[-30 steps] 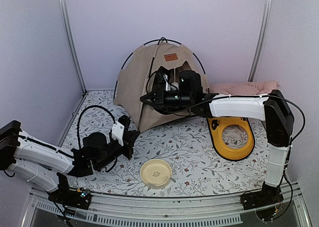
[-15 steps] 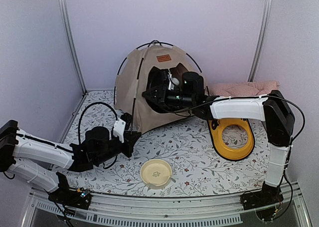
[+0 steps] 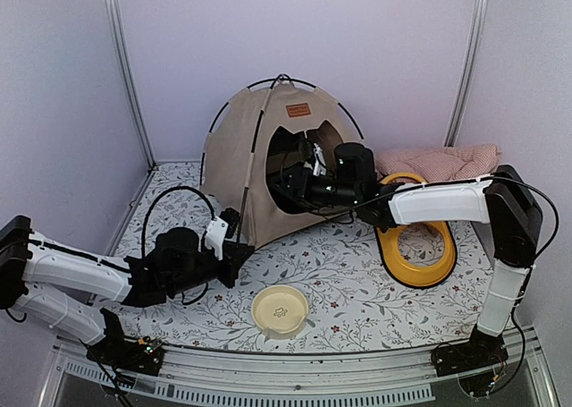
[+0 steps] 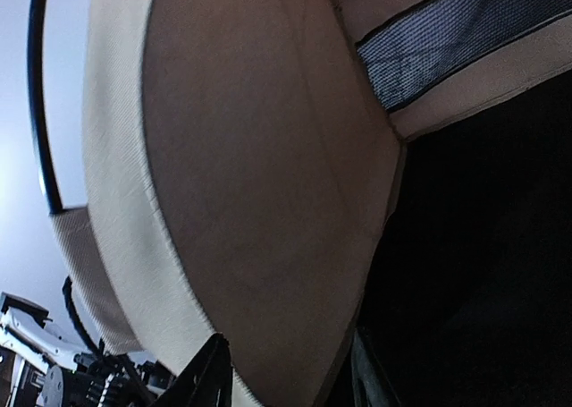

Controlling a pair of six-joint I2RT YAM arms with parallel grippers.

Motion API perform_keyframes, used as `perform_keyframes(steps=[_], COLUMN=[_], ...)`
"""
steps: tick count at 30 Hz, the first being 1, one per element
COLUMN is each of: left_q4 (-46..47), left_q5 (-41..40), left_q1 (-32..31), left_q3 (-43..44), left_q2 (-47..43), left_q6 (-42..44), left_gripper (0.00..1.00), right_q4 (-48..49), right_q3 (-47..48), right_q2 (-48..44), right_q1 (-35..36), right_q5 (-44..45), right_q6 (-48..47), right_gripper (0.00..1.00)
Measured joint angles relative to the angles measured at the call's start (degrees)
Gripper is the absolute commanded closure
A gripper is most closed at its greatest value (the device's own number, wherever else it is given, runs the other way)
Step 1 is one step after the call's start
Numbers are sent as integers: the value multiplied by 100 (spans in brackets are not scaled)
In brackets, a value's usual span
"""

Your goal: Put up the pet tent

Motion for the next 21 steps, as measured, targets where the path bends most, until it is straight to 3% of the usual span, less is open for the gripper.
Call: perform_keyframes(steps=[7,16,21], left_q4=[-31,-186,-240], left_q5=[146,234,310], left_q1=[61,70,109], left_q3=[-2,-7,-7], left_q2=[0,2,2], left_q6=[-15,-15,-17], left_gripper=[100,100,100], right_q4=[-101,-153,-295], right_q3=[-317,-234,-348], right_q2=[-356,-247,-330], right_q1=[654,857,892], right_q5=[26,188,509], right_q6=[-240,-313,-302], right_gripper=[49,58,48])
